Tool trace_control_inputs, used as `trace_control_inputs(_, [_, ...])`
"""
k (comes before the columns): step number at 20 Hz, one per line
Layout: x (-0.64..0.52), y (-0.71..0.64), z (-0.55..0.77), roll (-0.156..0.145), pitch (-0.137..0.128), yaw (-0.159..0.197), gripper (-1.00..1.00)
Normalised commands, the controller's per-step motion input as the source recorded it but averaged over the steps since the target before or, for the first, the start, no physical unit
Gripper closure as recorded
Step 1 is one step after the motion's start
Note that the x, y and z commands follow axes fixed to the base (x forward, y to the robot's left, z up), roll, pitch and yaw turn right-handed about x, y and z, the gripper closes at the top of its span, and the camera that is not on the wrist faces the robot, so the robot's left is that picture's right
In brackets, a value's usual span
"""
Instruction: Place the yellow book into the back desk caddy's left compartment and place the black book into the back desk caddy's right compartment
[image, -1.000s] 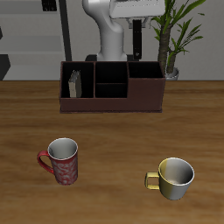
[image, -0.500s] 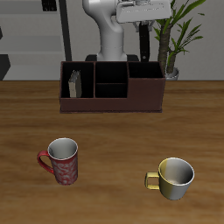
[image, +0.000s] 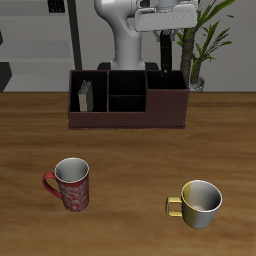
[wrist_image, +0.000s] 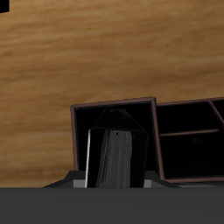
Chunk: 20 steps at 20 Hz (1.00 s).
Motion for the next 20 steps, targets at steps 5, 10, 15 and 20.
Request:
trace_control_inputs(5, [0.04, -0.03, -0.15, -0.001, 0.026, -0.025, 1.00])
trace_control_inputs(10, [-0.01, 0.06, -0.22, 0.026, 0.040, -0.012, 1.00])
trace_control_inputs(15, [-0.04, -0.01, -0.07, 0.009, 0.002, 0.004, 1.00])
trace_control_inputs(20, [0.09, -0.10, -0.15, -0.019, 0.022, -0.007, 1.00])
